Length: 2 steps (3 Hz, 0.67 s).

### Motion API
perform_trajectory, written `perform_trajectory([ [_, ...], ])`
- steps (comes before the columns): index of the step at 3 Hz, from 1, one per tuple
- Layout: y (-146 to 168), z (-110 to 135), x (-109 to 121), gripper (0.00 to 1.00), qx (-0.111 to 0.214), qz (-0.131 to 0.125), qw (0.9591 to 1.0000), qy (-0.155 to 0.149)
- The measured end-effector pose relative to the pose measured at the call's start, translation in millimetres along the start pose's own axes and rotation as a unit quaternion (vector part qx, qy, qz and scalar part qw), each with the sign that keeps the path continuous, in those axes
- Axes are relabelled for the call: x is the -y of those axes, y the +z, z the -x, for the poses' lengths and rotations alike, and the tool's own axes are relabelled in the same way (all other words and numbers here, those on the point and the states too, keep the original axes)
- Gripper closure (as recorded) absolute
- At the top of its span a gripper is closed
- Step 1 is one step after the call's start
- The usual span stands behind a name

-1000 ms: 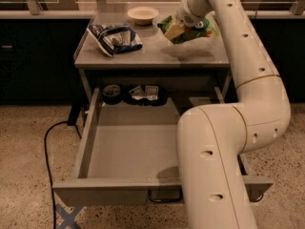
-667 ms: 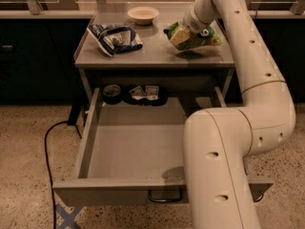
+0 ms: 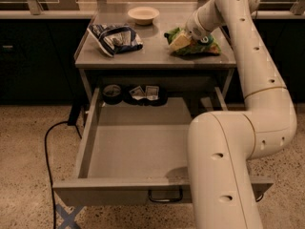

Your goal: Pick green rice chip bag from top drawer and place on counter

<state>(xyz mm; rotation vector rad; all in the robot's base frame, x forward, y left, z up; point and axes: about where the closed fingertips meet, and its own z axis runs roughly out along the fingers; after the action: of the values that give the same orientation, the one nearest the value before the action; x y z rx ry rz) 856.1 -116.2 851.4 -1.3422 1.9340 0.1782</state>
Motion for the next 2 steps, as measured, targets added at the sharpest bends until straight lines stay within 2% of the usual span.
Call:
perform_trajectory([
  [2, 0.0, 0.0, 0.0, 0.58, 0.000, 0.000, 1.0000, 0.000],
])
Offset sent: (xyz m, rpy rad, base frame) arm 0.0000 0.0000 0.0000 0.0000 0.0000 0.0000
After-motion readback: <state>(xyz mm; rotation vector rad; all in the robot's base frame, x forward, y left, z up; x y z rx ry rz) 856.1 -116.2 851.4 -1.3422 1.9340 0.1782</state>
